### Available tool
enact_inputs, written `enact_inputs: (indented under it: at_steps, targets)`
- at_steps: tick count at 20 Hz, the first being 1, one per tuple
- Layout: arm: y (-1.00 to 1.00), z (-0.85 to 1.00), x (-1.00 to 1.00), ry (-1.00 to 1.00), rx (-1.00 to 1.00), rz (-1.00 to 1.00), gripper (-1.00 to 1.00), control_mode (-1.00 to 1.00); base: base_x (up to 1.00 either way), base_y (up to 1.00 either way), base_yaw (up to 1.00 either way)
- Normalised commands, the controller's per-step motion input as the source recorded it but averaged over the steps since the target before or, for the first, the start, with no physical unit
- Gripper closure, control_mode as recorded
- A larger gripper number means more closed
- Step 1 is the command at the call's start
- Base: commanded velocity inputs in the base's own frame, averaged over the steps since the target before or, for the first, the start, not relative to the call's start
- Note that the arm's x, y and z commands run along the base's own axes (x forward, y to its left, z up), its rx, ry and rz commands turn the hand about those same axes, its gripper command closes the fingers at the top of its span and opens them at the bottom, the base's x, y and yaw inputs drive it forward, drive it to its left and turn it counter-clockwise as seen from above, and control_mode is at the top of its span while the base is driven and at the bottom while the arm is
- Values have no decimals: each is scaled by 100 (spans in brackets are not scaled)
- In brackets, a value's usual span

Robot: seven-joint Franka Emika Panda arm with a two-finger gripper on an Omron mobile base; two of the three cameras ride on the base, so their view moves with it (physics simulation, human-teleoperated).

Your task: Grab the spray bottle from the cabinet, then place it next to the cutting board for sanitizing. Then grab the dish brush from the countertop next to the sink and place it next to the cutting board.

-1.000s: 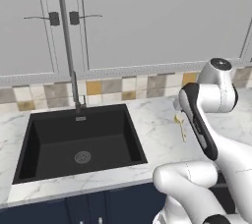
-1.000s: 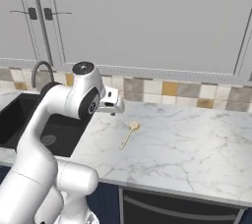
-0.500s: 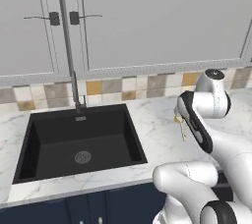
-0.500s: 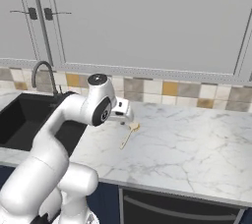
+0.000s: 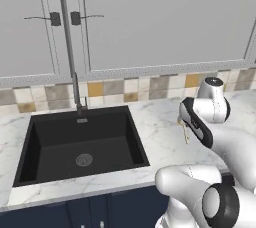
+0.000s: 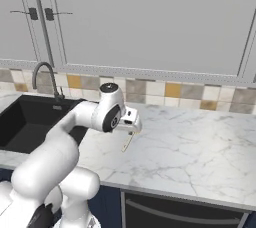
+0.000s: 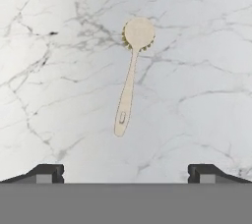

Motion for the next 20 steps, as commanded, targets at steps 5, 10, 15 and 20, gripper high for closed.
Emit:
enact_inputs:
  at_steps: [5,10,15,20]
  targets:
    - [-11,-26,21,1,0,0,-100,-100,0,0,0]
    - [-2,-23,43,0,0,0,-100,-100,0,0,0]
    - [-8,-27,38,0,0,0,-100,-100,0,0,0]
    - [-5,-28,37,0,0,0,-100,-100,0,0,0]
